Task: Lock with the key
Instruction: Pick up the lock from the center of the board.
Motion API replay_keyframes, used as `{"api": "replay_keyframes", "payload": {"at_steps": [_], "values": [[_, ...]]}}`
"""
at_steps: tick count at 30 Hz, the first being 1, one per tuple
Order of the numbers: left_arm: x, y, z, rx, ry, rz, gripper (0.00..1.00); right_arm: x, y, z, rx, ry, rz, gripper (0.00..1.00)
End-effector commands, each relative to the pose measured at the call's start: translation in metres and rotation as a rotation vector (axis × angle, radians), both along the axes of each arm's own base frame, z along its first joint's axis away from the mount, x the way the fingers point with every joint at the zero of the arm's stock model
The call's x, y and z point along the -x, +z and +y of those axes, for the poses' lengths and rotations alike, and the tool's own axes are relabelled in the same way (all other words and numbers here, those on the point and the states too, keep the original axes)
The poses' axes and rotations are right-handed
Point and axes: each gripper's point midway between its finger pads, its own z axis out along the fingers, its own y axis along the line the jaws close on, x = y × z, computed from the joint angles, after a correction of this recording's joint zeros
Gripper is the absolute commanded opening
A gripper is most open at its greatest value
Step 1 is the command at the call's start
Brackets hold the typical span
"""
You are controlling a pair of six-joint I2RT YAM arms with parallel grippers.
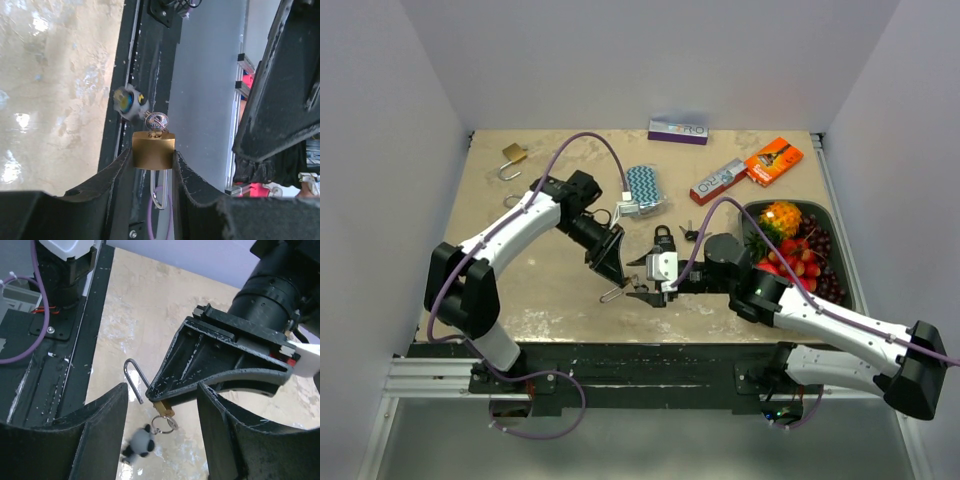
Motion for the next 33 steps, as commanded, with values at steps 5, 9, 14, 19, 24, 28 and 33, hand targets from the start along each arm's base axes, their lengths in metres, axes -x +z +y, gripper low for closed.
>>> {"api": "replay_keyframes", "payload": {"at_steps": [5, 9, 14, 19, 24, 28, 33], "values": [[0.019, 0.031, -0.007, 0.108, -0.028, 0.048, 0.0, -0.006, -0.012, 0.002, 0.034, -0.003, -0.135, 0.57], [0.025, 0.035, -0.009, 0.125, -0.051, 0.044, 0.0, -0.004, -0.02, -0.002, 0.057, 0.003, -0.146, 0.56], [0.032, 0.037, -0.013, 0.132, -0.079, 0.044, 0.0, -0.005, -0.022, -0.002, 0.073, 0.011, -0.171, 0.53], [0.036, 0.038, -0.016, 0.136, -0.098, 0.042, 0.0, -0.002, -0.028, -0.002, 0.108, 0.05, -0.197, 0.44], [0.04, 0.038, -0.018, 0.139, -0.113, 0.045, 0.0, 0.003, -0.037, -0.004, 0.147, 0.09, -0.208, 0.43], [0.041, 0.037, -0.019, 0.139, -0.118, 0.049, 0.0, 0.005, -0.037, -0.003, 0.146, 0.101, -0.214, 0.39], [0.042, 0.036, -0.02, 0.136, -0.121, 0.057, 0.0, 0.003, -0.034, -0.001, 0.144, 0.106, -0.234, 0.38]]}}
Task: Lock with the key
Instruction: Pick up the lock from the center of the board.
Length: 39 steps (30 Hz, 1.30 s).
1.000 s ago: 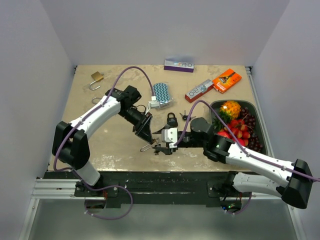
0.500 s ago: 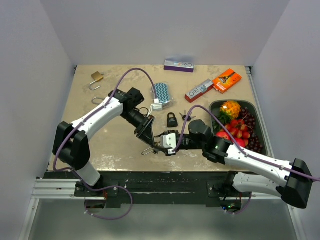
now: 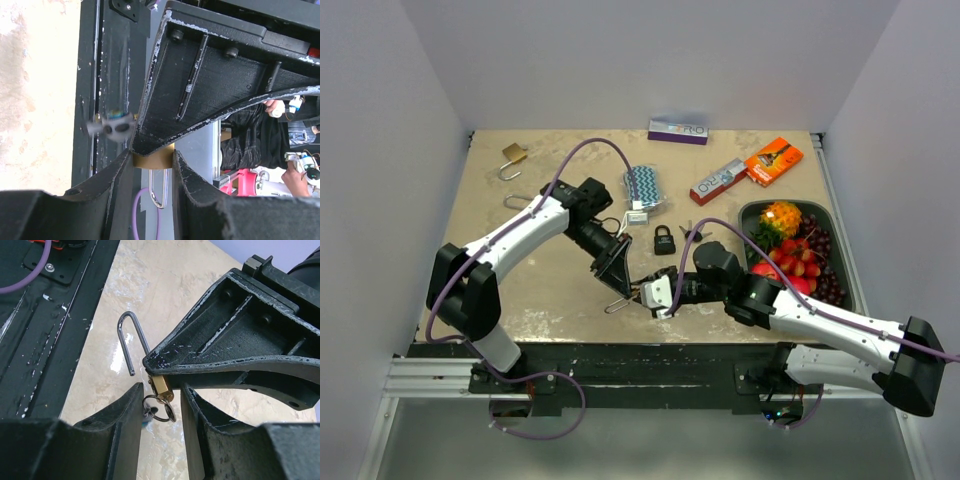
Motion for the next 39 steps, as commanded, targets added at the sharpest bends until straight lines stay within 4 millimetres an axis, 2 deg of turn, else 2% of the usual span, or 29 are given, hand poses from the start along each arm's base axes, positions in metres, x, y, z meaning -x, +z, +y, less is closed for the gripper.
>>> {"api": "replay_keyframes", "payload": {"at_steps": [1, 12, 15, 17, 21, 23, 24, 33, 36, 39], "values": [[0.008, 0.023, -0.005, 0.075, -0.019, -0.004, 0.0, -0.003, 0.016, 0.006, -0.029, 0.018, -0.056, 0.37], [0.008, 0.021, -0.006, 0.065, -0.021, 0.009, 0.0, 0.002, 0.016, 0.012, -0.026, 0.043, -0.054, 0.31], [0.008, 0.02, -0.007, 0.065, -0.022, 0.009, 0.0, 0.003, 0.018, 0.013, -0.031, 0.046, -0.045, 0.38], [0.008, 0.02, -0.007, 0.064, -0.022, 0.01, 0.0, 0.004, 0.018, 0.014, -0.031, 0.048, -0.043, 0.38], [0.008, 0.02, -0.007, 0.064, -0.022, 0.01, 0.0, 0.003, 0.013, 0.013, -0.017, 0.043, -0.044, 0.29], [0.009, 0.019, -0.007, 0.057, -0.021, 0.013, 0.0, 0.003, 0.014, 0.014, -0.023, 0.043, -0.041, 0.31], [0.008, 0.019, -0.006, 0.057, -0.019, 0.01, 0.0, 0.004, 0.016, 0.014, -0.029, 0.043, -0.041, 0.36], [0.008, 0.018, -0.007, 0.057, -0.016, 0.019, 0.0, 0.006, 0.022, 0.019, -0.053, 0.053, -0.042, 0.35], [0.009, 0.018, -0.008, 0.058, -0.018, 0.02, 0.0, 0.007, 0.021, 0.02, -0.053, 0.054, -0.041, 0.3], [0.009, 0.018, -0.008, 0.057, -0.014, 0.025, 0.0, 0.009, 0.022, 0.021, -0.055, 0.063, -0.034, 0.12]]}}
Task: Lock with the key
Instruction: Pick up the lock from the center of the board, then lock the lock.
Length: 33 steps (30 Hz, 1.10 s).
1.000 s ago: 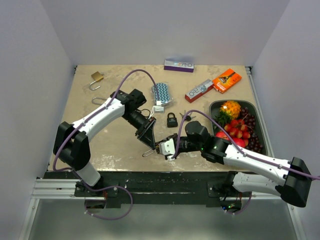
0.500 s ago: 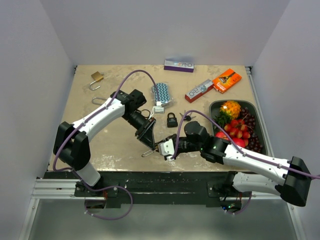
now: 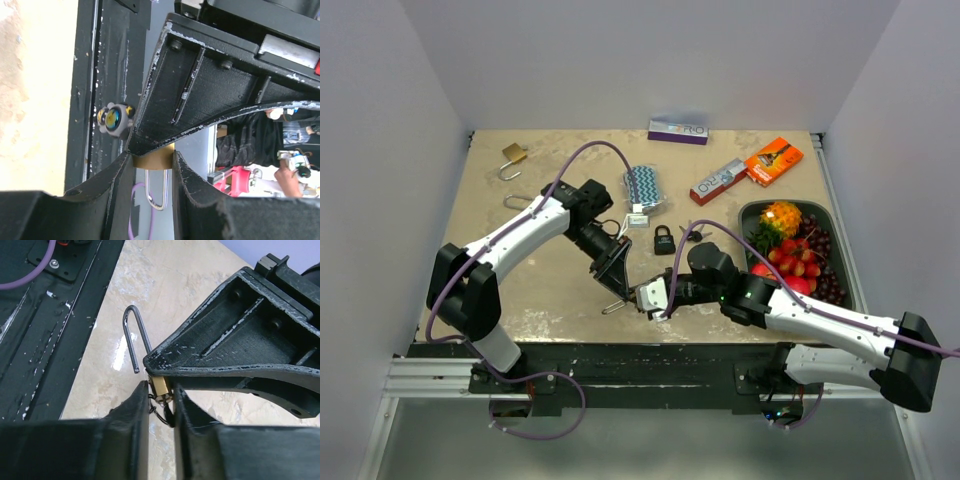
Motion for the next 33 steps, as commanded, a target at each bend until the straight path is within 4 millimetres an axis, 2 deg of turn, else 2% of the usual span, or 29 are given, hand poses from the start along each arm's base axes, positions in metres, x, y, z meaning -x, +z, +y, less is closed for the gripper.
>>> {"api": "replay_keyframes", "payload": {"at_steps": [1, 2, 7, 8, 9, 11, 13, 14, 16, 17, 19, 21, 23, 24, 26, 27, 28, 29, 30, 31, 33], "values": [[0.004, 0.019, -0.01, 0.091, -0.009, 0.011, 0.0, 0.003, 0.031, 0.014, -0.086, 0.029, -0.021, 0.08], [0.004, 0.018, -0.01, 0.091, -0.008, 0.012, 0.0, 0.003, 0.033, 0.014, -0.091, 0.028, -0.021, 0.0], [0.004, 0.016, -0.01, 0.088, -0.006, 0.014, 0.01, 0.007, 0.038, 0.011, -0.105, 0.029, -0.01, 0.0], [0.003, 0.017, -0.009, 0.095, -0.005, 0.01, 0.21, 0.007, 0.037, 0.01, -0.106, 0.024, -0.006, 0.0], [0.003, 0.018, -0.009, 0.104, -0.003, 0.007, 0.32, 0.008, 0.038, 0.009, -0.109, 0.024, 0.0, 0.0], [-0.006, 0.021, -0.004, 0.118, 0.023, -0.023, 0.47, 0.011, 0.037, 0.005, -0.106, 0.014, 0.024, 0.0], [-0.017, 0.027, 0.004, 0.143, 0.062, -0.043, 0.55, 0.009, 0.036, 0.003, -0.106, -0.022, 0.067, 0.0], [-0.034, 0.032, 0.014, 0.174, 0.115, -0.075, 0.64, 0.007, 0.035, 0.0, -0.105, -0.051, 0.079, 0.0], [-0.051, 0.052, 0.025, 0.26, 0.179, -0.101, 0.8, 0.004, 0.035, -0.004, -0.11, -0.092, 0.125, 0.0], [-0.069, 0.057, 0.038, 0.284, 0.243, -0.145, 0.82, 0.003, 0.035, -0.005, -0.112, -0.107, 0.146, 0.0], [-0.083, 0.071, 0.054, 0.328, 0.295, -0.244, 0.83, 0.002, 0.039, -0.01, -0.126, -0.145, 0.218, 0.0], [-0.098, 0.068, 0.072, 0.3, 0.334, -0.359, 0.83, -0.003, 0.04, -0.014, -0.136, -0.183, 0.274, 0.0], [-0.097, 0.065, 0.077, 0.282, 0.302, -0.481, 0.8, -0.007, 0.039, -0.018, -0.133, -0.23, 0.38, 0.0], [-0.092, 0.066, 0.08, 0.274, 0.284, -0.543, 0.78, -0.017, 0.038, -0.023, -0.14, -0.261, 0.428, 0.0], [-0.086, 0.058, 0.084, 0.274, 0.255, -0.622, 0.75, -0.025, 0.044, -0.026, -0.166, -0.314, 0.543, 0.0], [-0.08, 0.061, 0.086, 0.274, 0.248, -0.678, 0.74, -0.034, 0.046, -0.031, -0.184, -0.35, 0.573, 0.0], [-0.081, 0.056, 0.086, 0.28, 0.246, -0.714, 0.73, -0.035, 0.052, -0.03, -0.208, -0.353, 0.618, 0.0], [-0.078, 0.055, 0.086, 0.285, 0.249, -0.73, 0.72, -0.04, 0.058, -0.032, -0.238, -0.362, 0.614, 0.0], [-0.069, 0.052, 0.087, 0.291, 0.249, -0.761, 0.71, -0.038, 0.062, -0.031, -0.263, -0.375, 0.677, 0.0], [-0.076, 0.054, 0.085, 0.306, 0.248, -0.844, 0.71, -0.036, 0.069, -0.029, -0.284, -0.356, 0.684, 0.0], [-0.068, 0.048, 0.083, 0.277, 0.271, -0.878, 0.7, -0.031, 0.074, -0.027, -0.296, -0.331, 0.721, 0.0]]}}
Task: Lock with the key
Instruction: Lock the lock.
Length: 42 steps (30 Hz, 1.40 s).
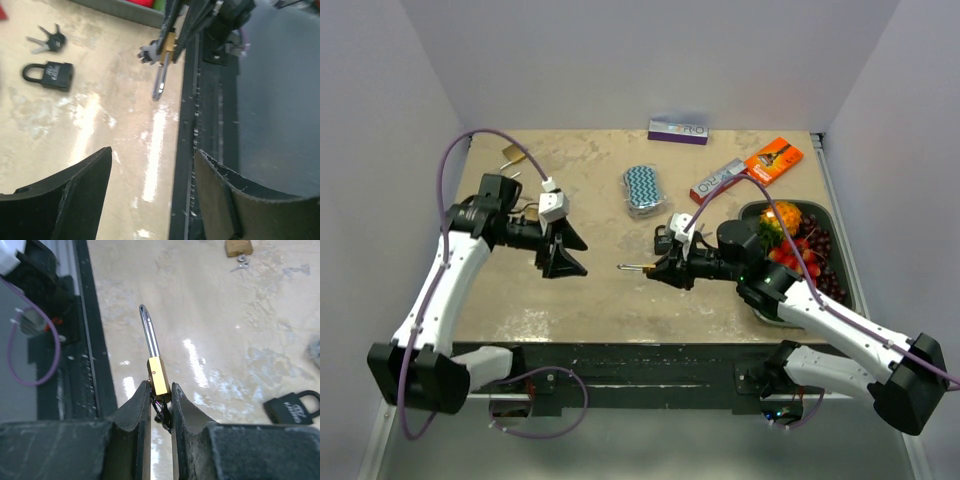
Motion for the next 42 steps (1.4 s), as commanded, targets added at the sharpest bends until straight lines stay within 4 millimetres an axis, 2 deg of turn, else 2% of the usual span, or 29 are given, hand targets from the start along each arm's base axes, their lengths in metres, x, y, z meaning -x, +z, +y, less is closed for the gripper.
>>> {"api": "replay_keyframes", "payload": {"at_steps": [1, 5, 9, 12, 16, 18, 20, 21, 24, 26, 27, 29, 35, 38, 41, 42], "values": [[-0.018, 0.001, -0.009, -0.005, 0.033, -0.299, 0.69, 0.015, 0.061, 0.017, -0.2, 0.063, 0.064, 0.0], [0.001, 0.004, -0.037, 0.021, -0.003, -0.298, 0.66, 0.017, 0.066, 0.02, -0.212, 0.086, 0.064, 0.0], [0.006, 0.003, -0.052, 0.051, -0.022, -0.245, 0.57, 0.021, 0.073, 0.022, -0.228, 0.124, 0.051, 0.0], [0.006, 0.011, -0.058, 0.082, -0.04, -0.254, 0.51, 0.02, 0.075, 0.023, -0.224, 0.128, 0.03, 0.0], [0.012, 0.015, -0.064, 0.105, -0.062, -0.223, 0.37, 0.016, 0.077, 0.024, -0.221, 0.117, 0.018, 0.0], [0.014, 0.014, -0.066, 0.107, -0.068, -0.196, 0.27, 0.014, 0.076, 0.025, -0.221, 0.109, 0.025, 0.0], [0.018, 0.013, -0.068, 0.109, -0.084, -0.182, 0.21, 0.012, 0.075, 0.025, -0.224, 0.099, 0.027, 0.0], [0.02, 0.012, -0.068, 0.108, -0.087, -0.179, 0.15, 0.011, 0.077, 0.025, -0.227, 0.093, 0.027, 0.0], [0.024, 0.009, -0.068, 0.104, -0.098, -0.165, 0.05, 0.007, 0.075, 0.026, -0.224, 0.069, 0.031, 0.0], [0.025, 0.006, -0.067, 0.096, -0.099, -0.156, 0.05, 0.005, 0.075, 0.025, -0.223, 0.058, 0.028, 0.0], [0.027, 0.004, -0.066, 0.088, -0.099, -0.142, 0.15, 0.005, 0.074, 0.024, -0.216, 0.058, 0.025, 0.0], [0.028, 0.003, -0.064, 0.081, -0.097, -0.147, 0.23, 0.006, 0.074, 0.024, -0.213, 0.062, 0.019, 0.0], [0.025, 0.011, -0.065, 0.093, -0.071, -0.159, 0.3, 0.01, 0.072, 0.022, -0.208, 0.082, 0.015, 0.0], [0.025, 0.014, -0.067, 0.111, -0.076, -0.15, 0.18, 0.009, 0.073, 0.023, -0.211, 0.084, 0.01, 0.0], [0.026, 0.013, -0.069, 0.116, -0.088, -0.126, 0.0, 0.008, 0.075, 0.024, -0.218, 0.083, 0.005, 0.0], [0.026, 0.013, -0.07, 0.118, -0.09, -0.125, 0.0, 0.008, 0.076, 0.024, -0.222, 0.083, 0.004, 0.0]]}}
